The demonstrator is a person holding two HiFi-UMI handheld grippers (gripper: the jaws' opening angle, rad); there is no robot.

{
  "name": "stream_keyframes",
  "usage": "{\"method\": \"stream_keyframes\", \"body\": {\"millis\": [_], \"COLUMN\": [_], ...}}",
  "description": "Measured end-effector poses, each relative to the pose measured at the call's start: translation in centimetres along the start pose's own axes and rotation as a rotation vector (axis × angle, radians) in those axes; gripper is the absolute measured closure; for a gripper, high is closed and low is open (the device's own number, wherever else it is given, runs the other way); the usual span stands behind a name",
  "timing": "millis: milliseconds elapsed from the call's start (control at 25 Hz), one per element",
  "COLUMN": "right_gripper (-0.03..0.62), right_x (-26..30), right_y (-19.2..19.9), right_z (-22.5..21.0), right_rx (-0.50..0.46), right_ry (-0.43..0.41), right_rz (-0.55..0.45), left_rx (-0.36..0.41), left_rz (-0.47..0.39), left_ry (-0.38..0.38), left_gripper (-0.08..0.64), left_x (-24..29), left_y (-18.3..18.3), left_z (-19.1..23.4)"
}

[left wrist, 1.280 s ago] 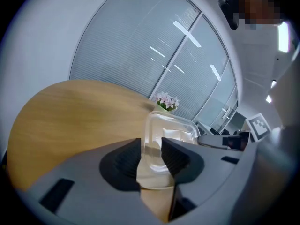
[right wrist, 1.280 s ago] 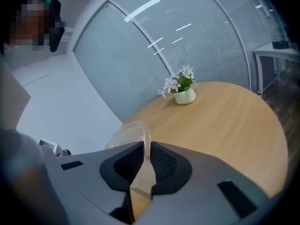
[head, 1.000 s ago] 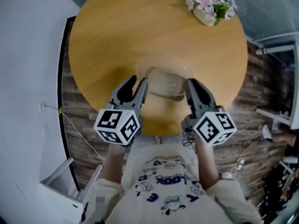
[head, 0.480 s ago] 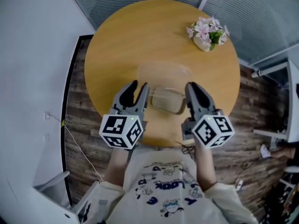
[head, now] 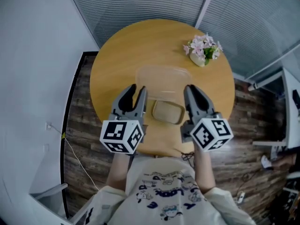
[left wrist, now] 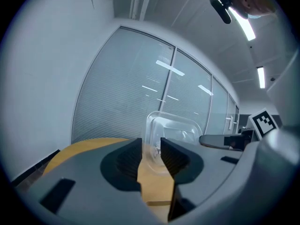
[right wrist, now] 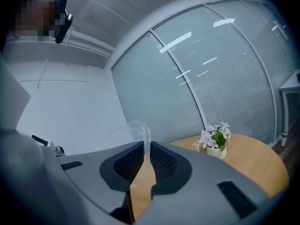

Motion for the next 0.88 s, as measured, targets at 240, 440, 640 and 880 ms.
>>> {"method": "stream_keyframes", "body": {"millis": [240, 440, 640, 880], "right_gripper": [0.550, 0.550, 0.551, 0.551], "right_x": [-0.1, -0.3, -0.4, -0.8], "right_y": [-2.0, -3.1, -3.9, -4.3], "right_z": [0.9, 1.4, 1.7, 1.9], "right_rx": [-0.021, -0.029, -0.034, -0.043], "right_ry": [-0.016, -0.029, -0.038, -0.049], "right_rz": [-0.051, -0.081, -0.102, -0.114], "left_rx": [0.032, 0.057, 0.069, 0.075], "left_rz": [-0.046, -0.075, -0.098, -0.114], "left_ry": [-0.002, -0.010, -0.011, -0.010], "left_gripper": [0.438, 0.445, 0.445, 0.445], "left_x": [-0.4, -0.8, -1.0, -1.3], "left_y": [-2.3, -3.7, -4.5, -5.1], "left_z": [-0.5, -0.8, -1.2, -1.5]}}
Point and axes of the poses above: the fingertips, and each gripper's own axes: x forward along the fingers, z to its left, y out of its underside, the point moved 5 cm from there along -x, backward along the fingers, and after that the axes turned 6 degrees about y, right-handed, at the moved point
